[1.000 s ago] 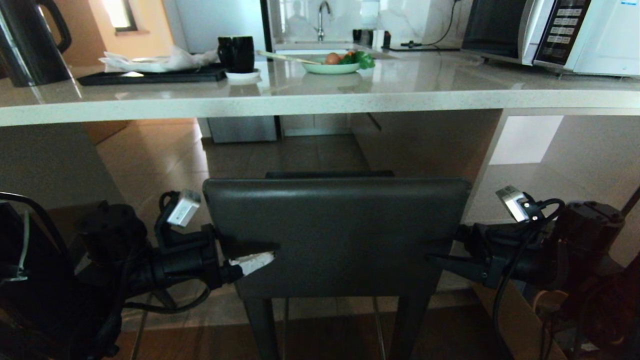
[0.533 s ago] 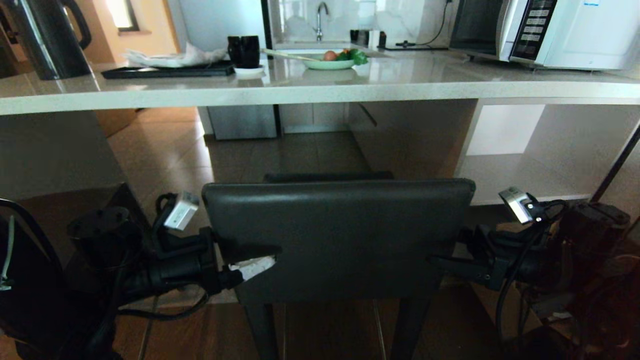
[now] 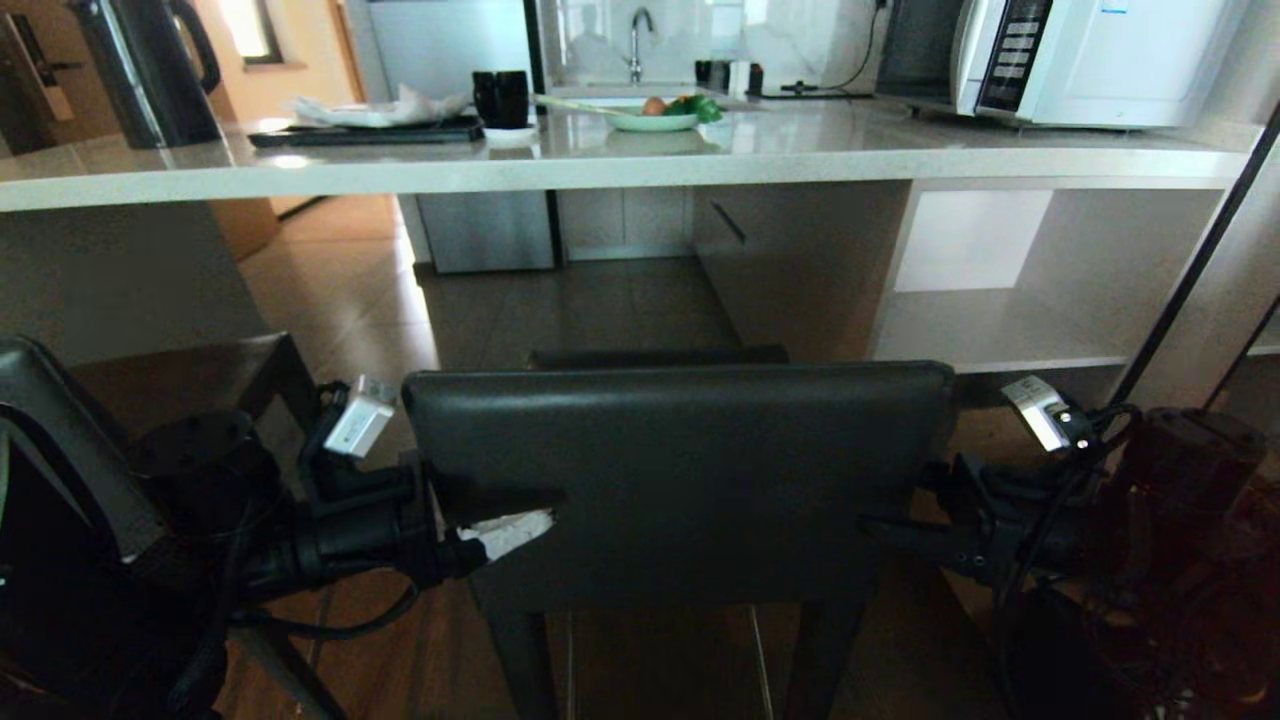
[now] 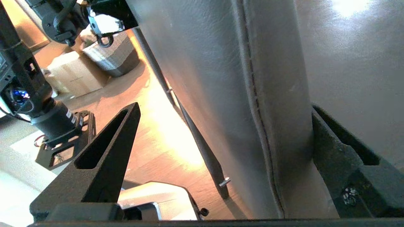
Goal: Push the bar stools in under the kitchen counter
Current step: Pull the gray chair out from under the dining table, then push the gray chair back under the dining table
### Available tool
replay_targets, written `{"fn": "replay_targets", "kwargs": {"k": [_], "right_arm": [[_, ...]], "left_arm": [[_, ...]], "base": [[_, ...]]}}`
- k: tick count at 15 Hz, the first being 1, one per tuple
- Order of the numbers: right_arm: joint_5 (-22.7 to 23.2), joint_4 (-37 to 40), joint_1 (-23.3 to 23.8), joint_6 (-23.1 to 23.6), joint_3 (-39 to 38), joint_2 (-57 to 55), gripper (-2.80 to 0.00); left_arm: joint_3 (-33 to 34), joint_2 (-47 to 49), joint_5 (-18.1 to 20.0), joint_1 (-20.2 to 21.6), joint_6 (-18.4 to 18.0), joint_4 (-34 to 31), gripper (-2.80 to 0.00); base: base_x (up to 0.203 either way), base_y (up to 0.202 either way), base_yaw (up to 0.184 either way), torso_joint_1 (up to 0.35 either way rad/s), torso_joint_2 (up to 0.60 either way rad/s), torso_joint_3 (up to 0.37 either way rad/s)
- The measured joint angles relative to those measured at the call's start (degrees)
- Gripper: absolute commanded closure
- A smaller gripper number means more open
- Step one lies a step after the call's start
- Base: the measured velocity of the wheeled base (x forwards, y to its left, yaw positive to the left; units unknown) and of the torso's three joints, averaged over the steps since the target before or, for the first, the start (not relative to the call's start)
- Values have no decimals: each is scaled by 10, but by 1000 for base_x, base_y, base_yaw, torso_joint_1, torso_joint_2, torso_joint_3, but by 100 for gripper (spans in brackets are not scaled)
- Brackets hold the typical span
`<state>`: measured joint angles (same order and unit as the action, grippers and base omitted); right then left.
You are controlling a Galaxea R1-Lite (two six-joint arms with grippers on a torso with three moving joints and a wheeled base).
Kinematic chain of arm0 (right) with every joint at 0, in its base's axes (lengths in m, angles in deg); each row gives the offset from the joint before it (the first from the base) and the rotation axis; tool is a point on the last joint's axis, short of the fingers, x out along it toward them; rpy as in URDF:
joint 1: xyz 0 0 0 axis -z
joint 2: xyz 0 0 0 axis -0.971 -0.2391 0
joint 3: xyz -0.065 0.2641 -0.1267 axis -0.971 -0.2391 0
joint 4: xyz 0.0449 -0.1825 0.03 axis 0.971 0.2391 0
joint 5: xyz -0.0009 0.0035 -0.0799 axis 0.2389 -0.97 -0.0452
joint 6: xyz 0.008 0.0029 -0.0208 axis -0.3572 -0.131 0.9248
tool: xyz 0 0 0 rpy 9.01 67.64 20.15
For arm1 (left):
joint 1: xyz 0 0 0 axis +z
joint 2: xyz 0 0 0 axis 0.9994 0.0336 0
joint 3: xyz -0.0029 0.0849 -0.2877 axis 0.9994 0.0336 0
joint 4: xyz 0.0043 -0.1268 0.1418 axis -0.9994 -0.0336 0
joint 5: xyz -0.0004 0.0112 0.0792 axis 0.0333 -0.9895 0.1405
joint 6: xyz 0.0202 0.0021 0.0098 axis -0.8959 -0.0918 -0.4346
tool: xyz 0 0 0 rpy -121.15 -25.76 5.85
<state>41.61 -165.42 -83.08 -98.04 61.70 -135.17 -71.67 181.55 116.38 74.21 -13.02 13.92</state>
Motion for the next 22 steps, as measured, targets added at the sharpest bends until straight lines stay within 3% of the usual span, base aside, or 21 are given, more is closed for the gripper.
{"fn": "replay_targets", "kwargs": {"k": [4, 8, 13, 18, 20, 22], "right_arm": [[0, -1, 6, 0, 1, 0, -280], [5, -1, 51, 1, 2, 0, -280], [25, 0, 108, 13, -11, 2, -280], [42, 0, 158, 25, -46, 26, -280], [36, -1, 181, 23, -56, 48, -280], [2, 0, 205, 14, -60, 79, -280]], "left_arm": [[-8, 2, -17, 9, 1, 0, -280], [0, -1, -10, 59, 0, 0, -280], [57, -21, 7, 118, -5, 0, -280], [111, -75, 11, 133, -6, 0, -280], [128, -102, -9, 141, -6, -1, -280], [134, -139, -45, 148, -6, 0, -280]], "base": [[0, 0, 0, 0, 0, 0], [0, 0, 0, 0, 0, 0], [0, 0, 0, 0, 0, 0], [0, 0, 0, 0, 0, 0], [0, 0, 0, 0, 0, 0], [0, 0, 0, 0, 0, 0]]}}
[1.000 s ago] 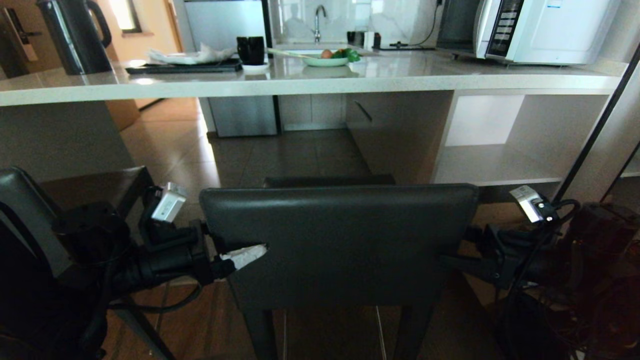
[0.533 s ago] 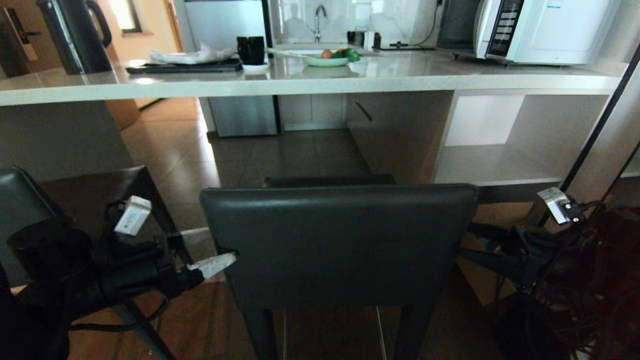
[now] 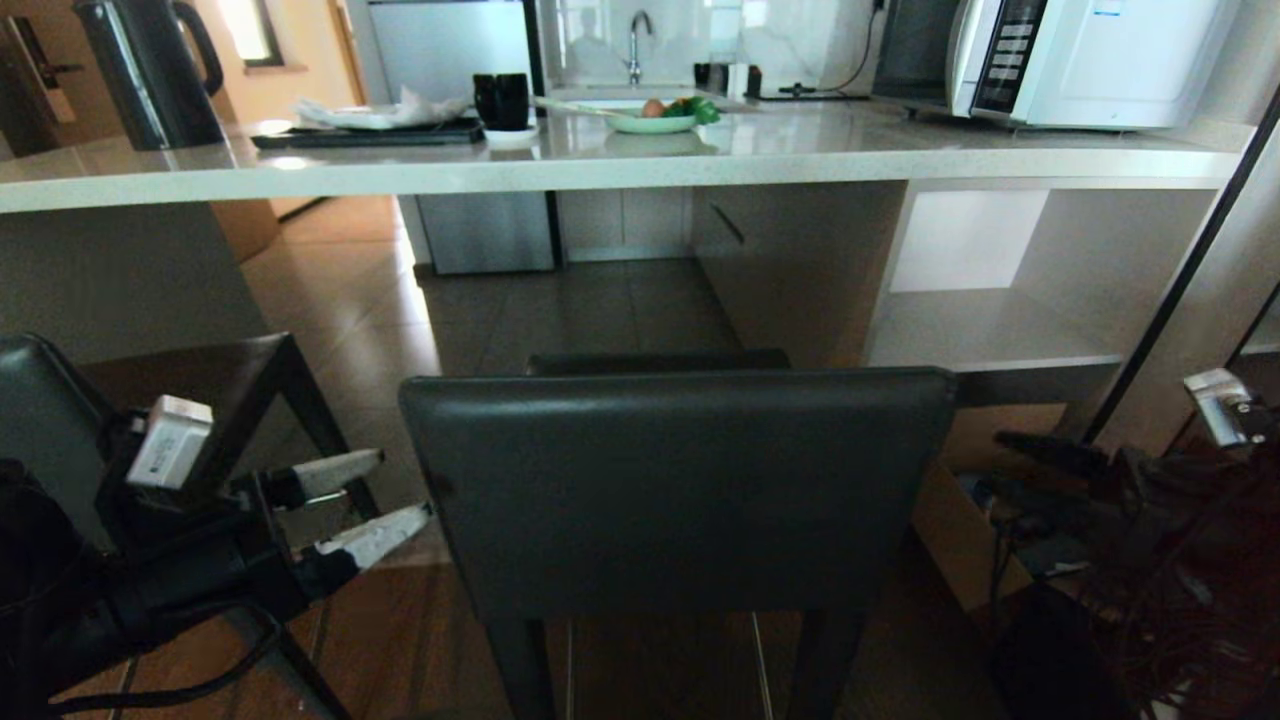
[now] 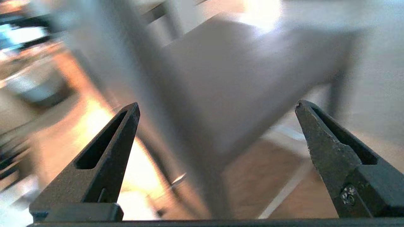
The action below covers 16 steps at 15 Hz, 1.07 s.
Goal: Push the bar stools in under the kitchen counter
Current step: Push the gray chair back under the dining table
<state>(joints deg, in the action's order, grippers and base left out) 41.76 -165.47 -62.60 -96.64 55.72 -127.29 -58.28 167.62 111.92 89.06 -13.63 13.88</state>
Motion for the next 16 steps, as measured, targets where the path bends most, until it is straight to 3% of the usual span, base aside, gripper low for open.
{"fn": "replay_targets", "kwargs": {"k": [3, 6, 8, 9, 11, 14, 16], "right_arm": [[-107, 0, 16, -20, 1, 68, -280], [-215, 21, 7, -25, -7, 157, -280], [-266, 96, 3, -27, -4, 238, -280], [-291, 153, 2, -27, 6, 284, -280], [-340, 294, 0, -25, 42, 375, -280], [-405, 529, 0, -15, 92, 506, -280], [-416, 640, -1, -8, 101, 580, -280]], "left_arm": [[9, -73, -78, 5, 2, 0, -280], [9, -140, -241, 2, 1, -28, -280], [-7, -203, -352, -16, 1, -101, -280], [-21, -241, -389, -24, 2, -156, -280], [-69, -322, -427, -32, 2, -303, -280], [-146, -449, -457, -37, 3, -563, -280], [-159, -521, -459, -40, 3, -675, -280]], "base": [[0, 0, 0, 0, 0, 0], [0, 0, 0, 0, 0, 0], [0, 0, 0, 0, 0, 0], [0, 0, 0, 0, 0, 0], [0, 0, 0, 0, 0, 0], [0, 0, 0, 0, 0, 0], [0, 0, 0, 0, 0, 0]]}}
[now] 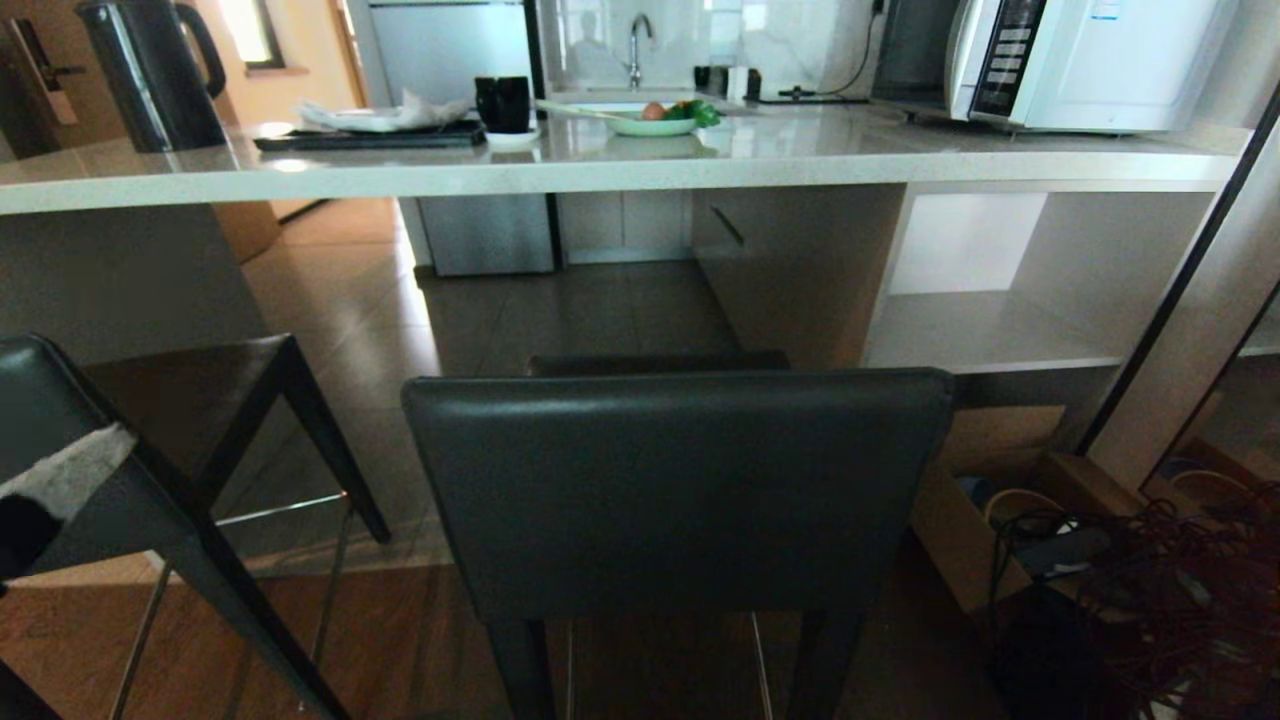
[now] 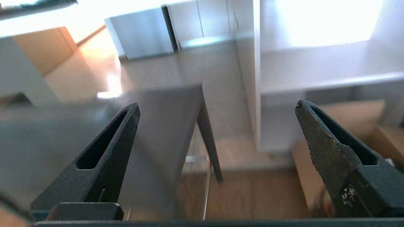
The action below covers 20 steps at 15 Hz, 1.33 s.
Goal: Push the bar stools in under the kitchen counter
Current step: Push the gray chair back under the dining table
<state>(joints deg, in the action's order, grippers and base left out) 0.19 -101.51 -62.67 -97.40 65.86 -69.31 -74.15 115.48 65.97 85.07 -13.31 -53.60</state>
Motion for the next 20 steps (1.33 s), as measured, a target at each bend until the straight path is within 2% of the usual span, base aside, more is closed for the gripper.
{"fn": "replay_targets", "kwargs": {"k": [1, 2, 6, 8, 10, 12, 14, 17, 19, 20], "right_arm": [[16, 40, 0, 2, 2, 35, -280], [51, 69, 0, 2, 2, 69, -280], [190, 122, 0, -4, 0, 179, -280], [248, 139, -1, -44, 4, 228, -280], [261, 142, -17, -95, 27, 253, -280], [262, 154, -67, -109, 51, 265, -280], [262, 195, -105, -109, 65, 278, -280], [260, 245, -122, -103, 49, 322, -280], [259, 289, -128, -83, 17, 369, -280], [250, 314, -129, -56, -12, 394, -280]], "left_arm": [[1, -35, 3, -3, 0, -34, -280], [6, -70, 10, -6, 0, -65, -280], [13, -177, 37, -10, -2, -145, -280], [16, -221, 59, -7, -20, -170, -280], [24, -246, 64, -1, -54, -173, -280], [32, -257, 75, 1, -57, -173, -280], [36, -263, 82, 1, -57, -174, -280], [46, -269, 75, 4, -57, -177, -280], [50, -284, 78, 24, -58, -181, -280], [52, -294, 70, 33, -59, -188, -280]], "base": [[0, 0, 0, 0, 0, 0], [0, 0, 0, 0, 0, 0], [0, 0, 0, 0, 0, 0], [0, 0, 0, 0, 0, 0], [0, 0, 0, 0, 0, 0], [0, 0, 0, 0, 0, 0], [0, 0, 0, 0, 0, 0], [0, 0, 0, 0, 0, 0], [0, 0, 0, 0, 0, 0], [0, 0, 0, 0, 0, 0]]}}
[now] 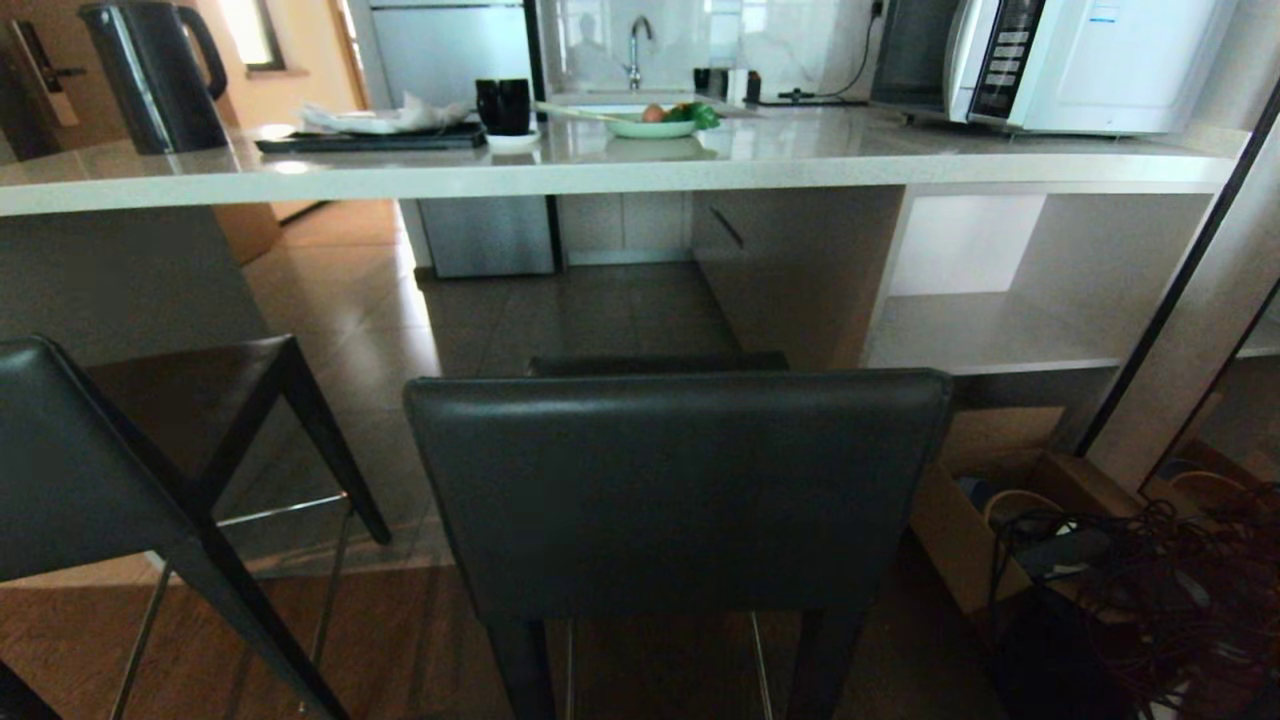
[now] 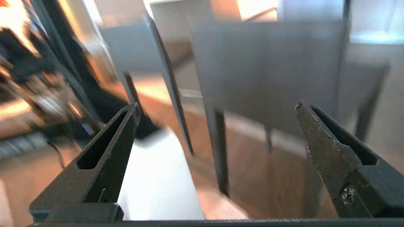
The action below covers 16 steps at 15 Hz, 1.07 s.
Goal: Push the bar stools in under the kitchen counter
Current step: Push the gray chair back under the dining table
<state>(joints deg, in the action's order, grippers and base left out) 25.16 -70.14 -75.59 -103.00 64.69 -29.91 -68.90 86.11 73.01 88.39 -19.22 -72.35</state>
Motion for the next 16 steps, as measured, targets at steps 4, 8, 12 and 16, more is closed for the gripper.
{"fn": "replay_targets", "kwargs": {"k": [4, 8, 12, 16], "right_arm": [[-153, 29, -3, 128, -94, 41, -280], [-335, 7, -3, 166, -175, 49, -280], [-421, -74, -3, 195, -231, 50, -280], [-458, -78, -3, 211, -252, 50, -280]], "left_arm": [[42, -33, -24, 4, -9, -17, -280], [163, -95, -22, -2, -45, 8, -280], [190, -119, -25, -4, -47, 18, -280], [194, -123, -50, -4, -36, 17, -280]], "base": [[0, 0, 0, 0, 0, 0], [0, 0, 0, 0, 0, 0], [0, 0, 0, 0, 0, 0], [0, 0, 0, 0, 0, 0]]}}
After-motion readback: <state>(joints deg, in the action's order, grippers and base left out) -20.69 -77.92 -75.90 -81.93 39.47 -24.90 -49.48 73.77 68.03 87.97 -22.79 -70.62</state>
